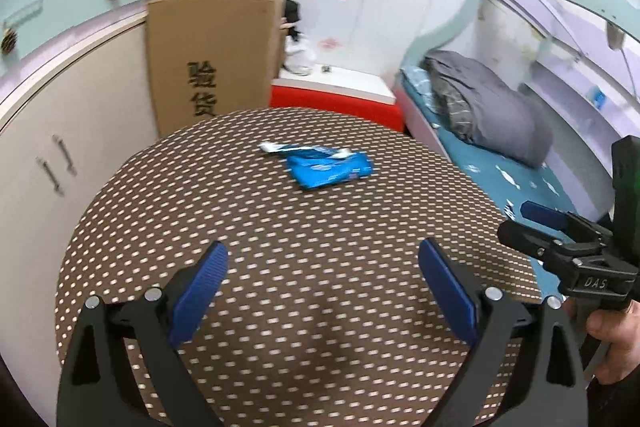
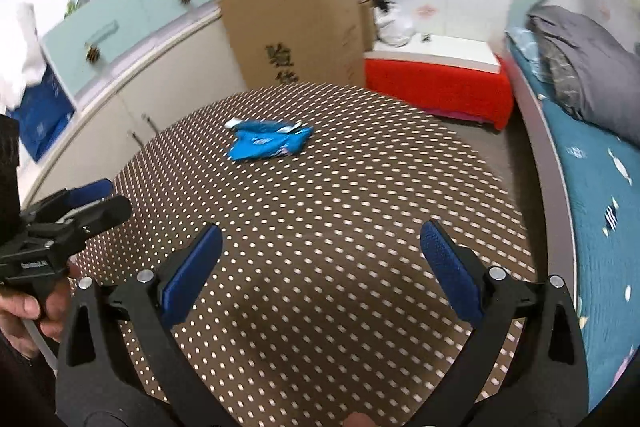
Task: Collect trash
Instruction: 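Grasp the blue snack packet with the right tool while the left tool grasps the blue-white toothpaste tube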
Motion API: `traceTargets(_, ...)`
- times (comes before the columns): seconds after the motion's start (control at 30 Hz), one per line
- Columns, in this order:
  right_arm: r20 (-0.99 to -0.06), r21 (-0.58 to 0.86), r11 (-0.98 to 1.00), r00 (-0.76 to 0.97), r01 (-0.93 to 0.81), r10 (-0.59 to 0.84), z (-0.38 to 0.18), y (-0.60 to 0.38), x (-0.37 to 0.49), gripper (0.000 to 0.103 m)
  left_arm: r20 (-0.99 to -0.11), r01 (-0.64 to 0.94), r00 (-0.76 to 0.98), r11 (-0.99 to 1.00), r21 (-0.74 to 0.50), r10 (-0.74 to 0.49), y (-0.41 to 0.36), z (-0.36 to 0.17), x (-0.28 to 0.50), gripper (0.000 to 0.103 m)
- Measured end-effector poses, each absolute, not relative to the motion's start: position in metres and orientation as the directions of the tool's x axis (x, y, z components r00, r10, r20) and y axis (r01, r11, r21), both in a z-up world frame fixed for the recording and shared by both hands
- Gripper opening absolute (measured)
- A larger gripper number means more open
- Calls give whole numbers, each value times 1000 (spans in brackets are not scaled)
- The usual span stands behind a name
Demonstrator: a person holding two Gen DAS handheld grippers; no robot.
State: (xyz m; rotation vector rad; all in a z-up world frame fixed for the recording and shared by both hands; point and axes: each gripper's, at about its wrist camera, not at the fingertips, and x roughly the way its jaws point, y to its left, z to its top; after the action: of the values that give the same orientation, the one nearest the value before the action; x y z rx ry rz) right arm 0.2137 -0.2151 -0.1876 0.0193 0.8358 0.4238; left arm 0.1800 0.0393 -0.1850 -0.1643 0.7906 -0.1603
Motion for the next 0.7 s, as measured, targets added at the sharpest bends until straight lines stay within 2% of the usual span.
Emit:
traceTargets(0.27, -745, 78, 852, 537, -518, 395, -206, -151, 253, 97, -709, -18, 693, 980, -198, -131, 81, -201, 179, 94)
traceTargets(0.4, -758, -33, 789, 530, -614, 381, -218, -112, 279, 96, -718, -58, 690, 981, -187, -96, 96, -207, 181, 94)
traceTargets(0.57, -802, -141, 709, 499, -691, 327, -244, -79, 310, 90, -727, -85, 683, 981, -177, -72, 109, -212, 190, 94)
traceTargets(0.67, -810, -104, 708, 472, -699, 347, -251, -76, 328, 83, -732, -97, 678, 981, -170, -60, 114, -214, 196, 94)
traceTargets(0.7, -812, -83, 711, 461, -698, 358, -252, -76, 332, 76, -733, -99, 678, 981, -169, -58, 115, -215, 197, 94)
